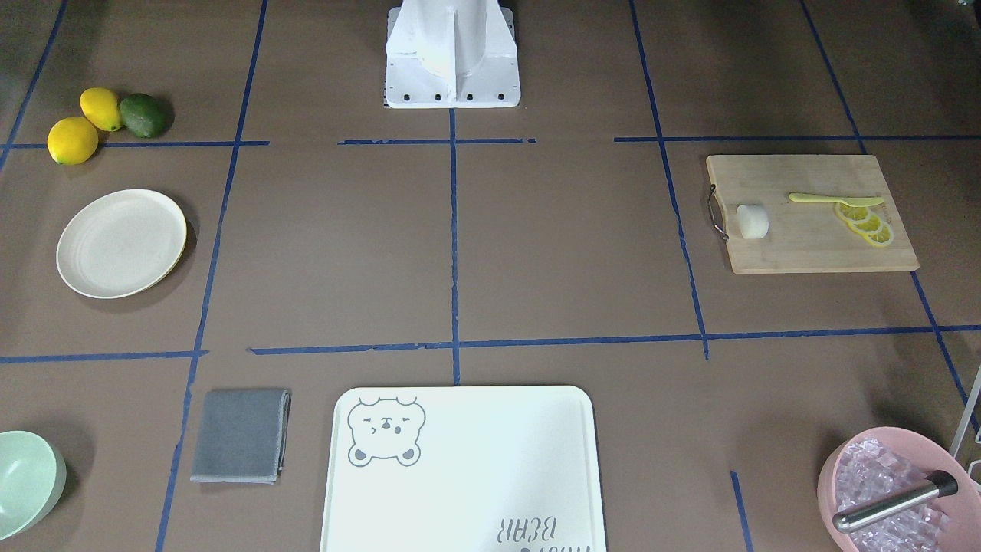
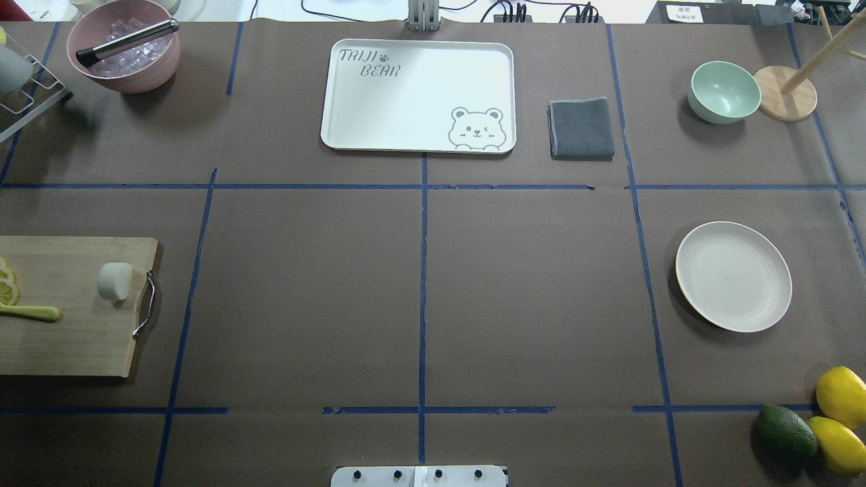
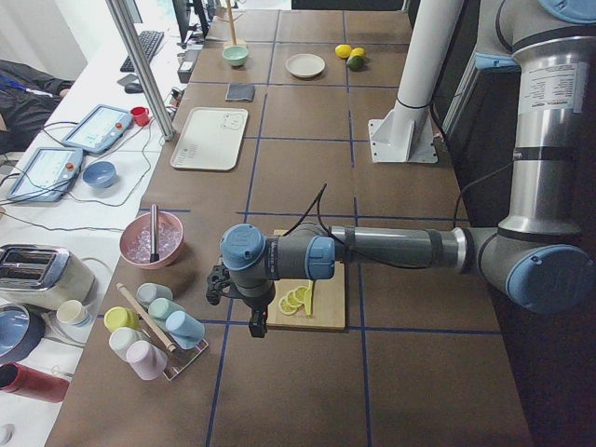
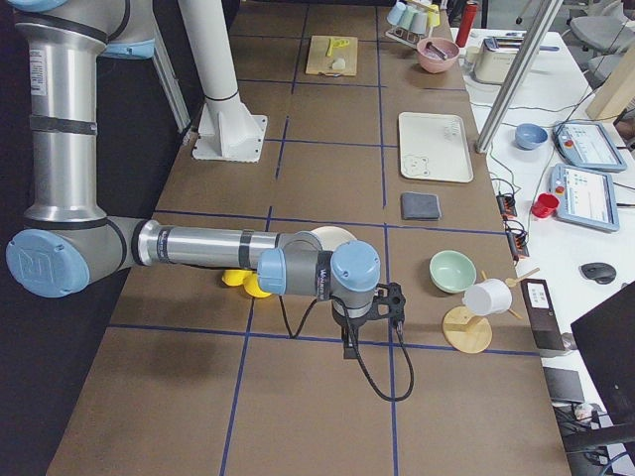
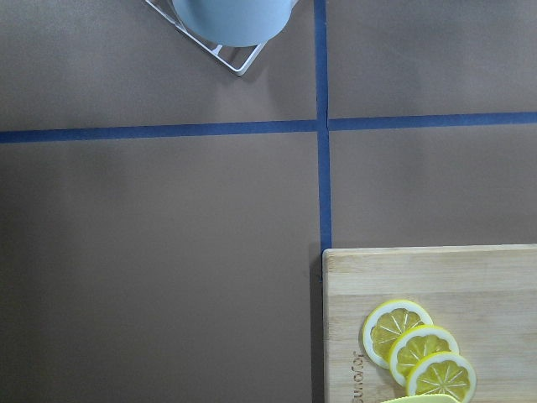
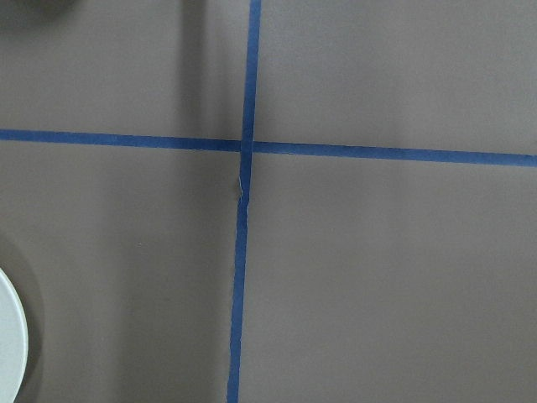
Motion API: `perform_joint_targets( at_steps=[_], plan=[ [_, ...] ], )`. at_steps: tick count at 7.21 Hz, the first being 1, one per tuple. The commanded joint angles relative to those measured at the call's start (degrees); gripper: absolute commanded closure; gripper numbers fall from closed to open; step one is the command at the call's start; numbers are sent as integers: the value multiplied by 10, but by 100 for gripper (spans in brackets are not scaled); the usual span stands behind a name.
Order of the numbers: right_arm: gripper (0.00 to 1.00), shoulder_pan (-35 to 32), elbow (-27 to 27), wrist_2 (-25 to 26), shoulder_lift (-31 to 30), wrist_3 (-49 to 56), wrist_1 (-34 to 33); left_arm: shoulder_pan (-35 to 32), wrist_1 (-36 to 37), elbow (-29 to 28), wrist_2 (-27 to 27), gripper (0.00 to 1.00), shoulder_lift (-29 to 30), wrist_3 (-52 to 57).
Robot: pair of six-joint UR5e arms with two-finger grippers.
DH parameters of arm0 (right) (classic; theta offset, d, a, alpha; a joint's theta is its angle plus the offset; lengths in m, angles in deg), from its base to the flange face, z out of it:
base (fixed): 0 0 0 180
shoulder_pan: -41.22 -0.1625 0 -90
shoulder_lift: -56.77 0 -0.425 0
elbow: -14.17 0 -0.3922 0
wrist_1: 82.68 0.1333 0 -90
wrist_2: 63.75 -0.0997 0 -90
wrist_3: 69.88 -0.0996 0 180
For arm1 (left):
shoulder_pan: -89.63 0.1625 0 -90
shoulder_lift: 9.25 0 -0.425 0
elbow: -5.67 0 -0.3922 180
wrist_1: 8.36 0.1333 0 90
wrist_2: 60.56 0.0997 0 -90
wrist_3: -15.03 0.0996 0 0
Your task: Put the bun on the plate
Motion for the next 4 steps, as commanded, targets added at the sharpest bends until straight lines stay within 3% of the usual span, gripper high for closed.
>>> perform_joint_targets(
  at_steps=[1, 4],
  plan=[
    [0, 0, 4, 4, 7, 2, 1, 0, -2, 0, 1, 0, -1, 0],
    [0, 4, 4, 1, 7, -42, 1, 0, -4, 1, 0, 0, 0, 1]
  ],
)
